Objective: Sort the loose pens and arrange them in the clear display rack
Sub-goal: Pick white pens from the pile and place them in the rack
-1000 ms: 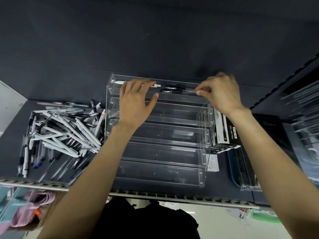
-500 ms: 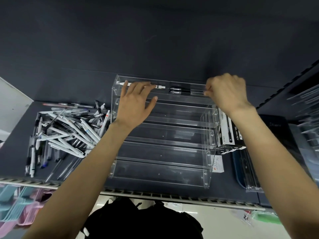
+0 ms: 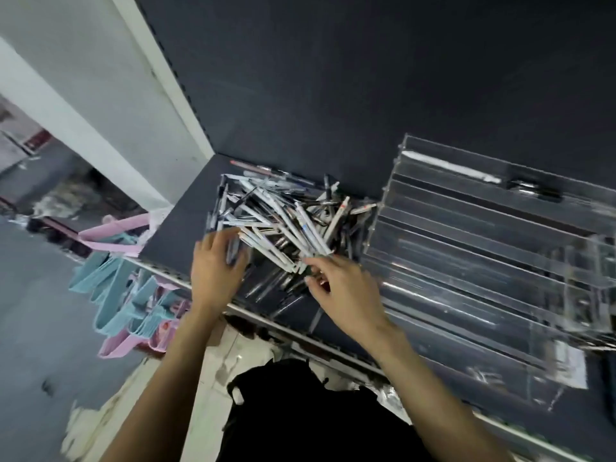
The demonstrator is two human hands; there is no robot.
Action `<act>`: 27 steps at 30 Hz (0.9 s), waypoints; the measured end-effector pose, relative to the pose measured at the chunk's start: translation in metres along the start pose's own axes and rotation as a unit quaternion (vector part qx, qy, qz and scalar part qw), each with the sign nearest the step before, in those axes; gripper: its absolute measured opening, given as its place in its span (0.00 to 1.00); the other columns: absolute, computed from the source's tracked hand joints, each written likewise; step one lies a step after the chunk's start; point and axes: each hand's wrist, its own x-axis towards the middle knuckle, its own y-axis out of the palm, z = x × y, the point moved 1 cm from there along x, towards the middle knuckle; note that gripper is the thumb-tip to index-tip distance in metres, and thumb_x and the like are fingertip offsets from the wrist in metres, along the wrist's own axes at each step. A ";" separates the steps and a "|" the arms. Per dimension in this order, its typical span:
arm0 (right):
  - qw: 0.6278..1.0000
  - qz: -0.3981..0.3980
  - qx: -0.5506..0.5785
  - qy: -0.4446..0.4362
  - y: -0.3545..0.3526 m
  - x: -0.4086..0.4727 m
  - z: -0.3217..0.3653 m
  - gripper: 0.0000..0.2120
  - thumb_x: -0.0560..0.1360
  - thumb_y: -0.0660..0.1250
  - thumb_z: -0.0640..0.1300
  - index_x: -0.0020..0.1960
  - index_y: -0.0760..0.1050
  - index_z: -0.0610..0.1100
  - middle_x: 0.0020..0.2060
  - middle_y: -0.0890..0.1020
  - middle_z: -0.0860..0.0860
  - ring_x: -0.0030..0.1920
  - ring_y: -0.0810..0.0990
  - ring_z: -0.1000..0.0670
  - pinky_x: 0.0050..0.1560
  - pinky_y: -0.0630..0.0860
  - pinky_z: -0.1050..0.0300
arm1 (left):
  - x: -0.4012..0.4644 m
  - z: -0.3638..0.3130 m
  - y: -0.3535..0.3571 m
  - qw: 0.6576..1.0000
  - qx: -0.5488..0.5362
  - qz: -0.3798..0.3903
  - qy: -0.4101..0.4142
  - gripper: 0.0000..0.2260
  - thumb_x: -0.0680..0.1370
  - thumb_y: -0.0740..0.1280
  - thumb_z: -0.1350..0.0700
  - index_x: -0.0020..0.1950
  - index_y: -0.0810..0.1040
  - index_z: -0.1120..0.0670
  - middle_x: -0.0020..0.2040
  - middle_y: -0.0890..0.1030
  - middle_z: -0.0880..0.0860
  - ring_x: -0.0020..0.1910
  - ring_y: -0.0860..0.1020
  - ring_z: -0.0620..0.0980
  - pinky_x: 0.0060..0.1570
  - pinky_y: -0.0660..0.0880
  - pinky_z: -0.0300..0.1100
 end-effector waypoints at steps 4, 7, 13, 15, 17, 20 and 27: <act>0.996 0.056 -0.068 0.016 0.057 0.049 0.025 0.23 0.79 0.61 0.53 0.71 0.64 0.47 0.66 0.71 0.50 0.65 0.70 0.48 0.64 0.70 0.53 | 0.034 0.066 -0.009 0.984 0.032 0.091 -0.147 0.26 0.74 0.71 0.52 0.69 0.69 0.59 0.62 0.73 0.63 0.62 0.69 0.64 0.61 0.66 0.53; 0.987 0.051 -0.145 0.047 0.083 0.080 0.037 0.24 0.78 0.61 0.54 0.71 0.64 0.45 0.65 0.72 0.46 0.65 0.70 0.44 0.65 0.69 0.49 | 0.059 0.083 -0.009 0.973 0.039 0.155 -0.165 0.29 0.74 0.71 0.46 0.69 0.67 0.59 0.63 0.71 0.62 0.63 0.69 0.62 0.61 0.66 0.51; 0.966 0.051 -0.228 0.108 0.105 0.101 0.051 0.18 0.78 0.65 0.46 0.65 0.68 0.40 0.58 0.76 0.45 0.52 0.79 0.46 0.48 0.77 0.54 | 0.077 0.091 0.000 0.970 0.010 0.207 -0.129 0.24 0.73 0.74 0.52 0.63 0.70 0.60 0.57 0.77 0.58 0.58 0.75 0.58 0.52 0.69 0.46; 0.966 0.056 -0.228 0.112 0.109 0.102 0.054 0.19 0.77 0.65 0.48 0.64 0.69 0.39 0.56 0.78 0.45 0.51 0.80 0.46 0.46 0.77 0.54 | 0.080 0.091 0.000 0.965 -0.011 0.216 -0.146 0.23 0.72 0.75 0.52 0.61 0.71 0.60 0.53 0.79 0.56 0.54 0.77 0.56 0.48 0.70 0.44; 0.967 0.063 -0.217 0.118 0.112 0.103 0.055 0.21 0.77 0.66 0.51 0.63 0.69 0.39 0.55 0.78 0.44 0.53 0.79 0.45 0.46 0.77 0.54 | 0.084 0.092 -0.002 0.962 -0.017 0.223 -0.155 0.19 0.71 0.76 0.53 0.55 0.75 0.61 0.47 0.80 0.54 0.48 0.78 0.53 0.44 0.70 0.40; 0.968 0.069 -0.206 0.128 0.113 0.105 0.055 0.20 0.77 0.65 0.50 0.63 0.69 0.39 0.57 0.77 0.44 0.55 0.78 0.45 0.47 0.77 0.53 | 0.088 0.092 -0.005 0.962 0.000 0.226 -0.150 0.10 0.71 0.75 0.54 0.39 0.79 0.60 0.34 0.78 0.55 0.35 0.75 0.51 0.31 0.65 0.39; 0.959 0.049 -0.254 0.113 0.113 0.105 0.055 0.14 0.76 0.65 0.36 0.61 0.72 0.39 0.54 0.78 0.44 0.52 0.79 0.45 0.42 0.77 0.55 | 0.086 0.105 -0.002 0.948 -0.099 0.236 -0.188 0.09 0.73 0.72 0.57 0.40 0.80 0.63 0.35 0.80 0.58 0.37 0.79 0.56 0.43 0.77 0.44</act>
